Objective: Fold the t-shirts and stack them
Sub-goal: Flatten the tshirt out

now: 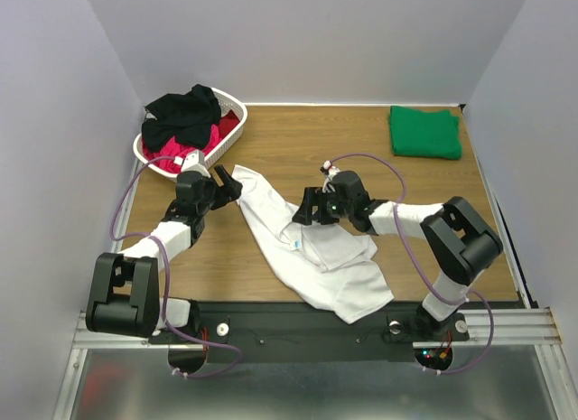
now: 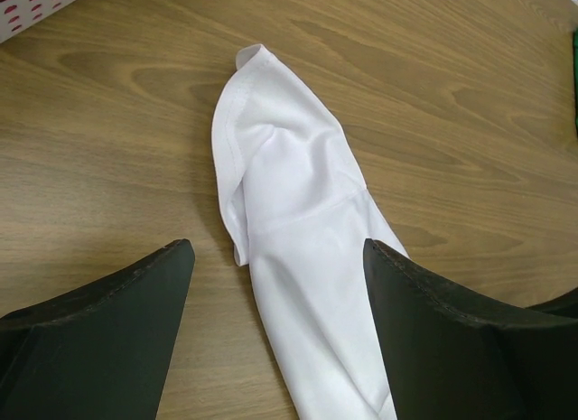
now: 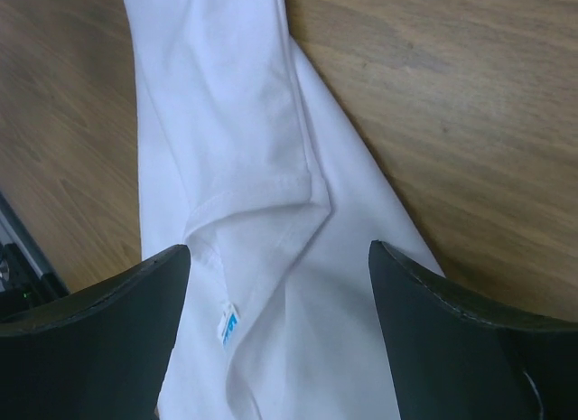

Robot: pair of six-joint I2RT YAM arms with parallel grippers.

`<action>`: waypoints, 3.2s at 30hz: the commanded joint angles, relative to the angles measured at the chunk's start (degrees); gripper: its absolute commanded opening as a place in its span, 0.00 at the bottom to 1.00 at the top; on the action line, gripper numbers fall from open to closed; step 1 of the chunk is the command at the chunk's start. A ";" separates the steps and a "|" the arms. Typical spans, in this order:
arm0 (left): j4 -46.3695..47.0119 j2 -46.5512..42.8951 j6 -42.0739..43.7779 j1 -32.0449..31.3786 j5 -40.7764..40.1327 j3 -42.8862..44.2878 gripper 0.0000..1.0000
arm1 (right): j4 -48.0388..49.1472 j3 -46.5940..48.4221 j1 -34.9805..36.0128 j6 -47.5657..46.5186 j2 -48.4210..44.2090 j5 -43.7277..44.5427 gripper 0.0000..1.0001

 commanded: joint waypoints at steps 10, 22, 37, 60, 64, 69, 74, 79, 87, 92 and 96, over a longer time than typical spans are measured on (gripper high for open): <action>3.57 -0.80 2.04 -0.41 2.14 -1.16 0.88 | 4.05 8.43 2.00 1.87 9.00 2.99 0.68; 4.18 -0.89 1.69 -0.41 3.29 -1.51 0.88 | 2.55 10.36 3.85 2.13 11.55 2.20 0.45; 3.92 -3.17 2.21 -0.32 1.35 -2.13 0.88 | -9.39 24.24 4.11 -4.89 5.58 5.62 0.00; 2.87 -4.40 2.92 -0.32 -0.58 -2.39 0.88 | -26.62 43.34 -32.18 -13.25 5.14 17.40 0.64; 2.87 -3.79 3.09 -0.41 -1.20 -2.22 0.88 | -26.19 31.69 -30.36 -11.50 -1.77 12.04 0.98; 2.87 -2.30 2.83 -0.41 -0.06 -1.43 0.88 | -24.26 16.54 -19.29 -9.75 -12.78 15.38 0.98; 3.30 -1.95 2.48 -0.41 0.82 -1.51 0.88 | -17.76 4.51 -14.44 -4.46 -18.14 9.24 0.93; 3.83 -1.42 2.30 -0.41 1.26 -1.60 0.88 | -13.63 2.63 -8.55 -3.05 -14.39 7.56 0.87; 3.74 -1.24 2.74 -0.41 0.83 -2.04 0.88 | -12.22 8.60 -1.79 -5.94 -2.69 10.28 0.81; 3.66 -0.71 2.92 -0.41 0.74 -1.87 0.88 | -12.30 13.26 0.94 -7.88 2.93 14.31 0.87; 3.57 -0.71 3.18 -0.41 0.91 -1.87 0.88 | -13.09 14.24 2.70 -7.98 5.31 18.01 0.88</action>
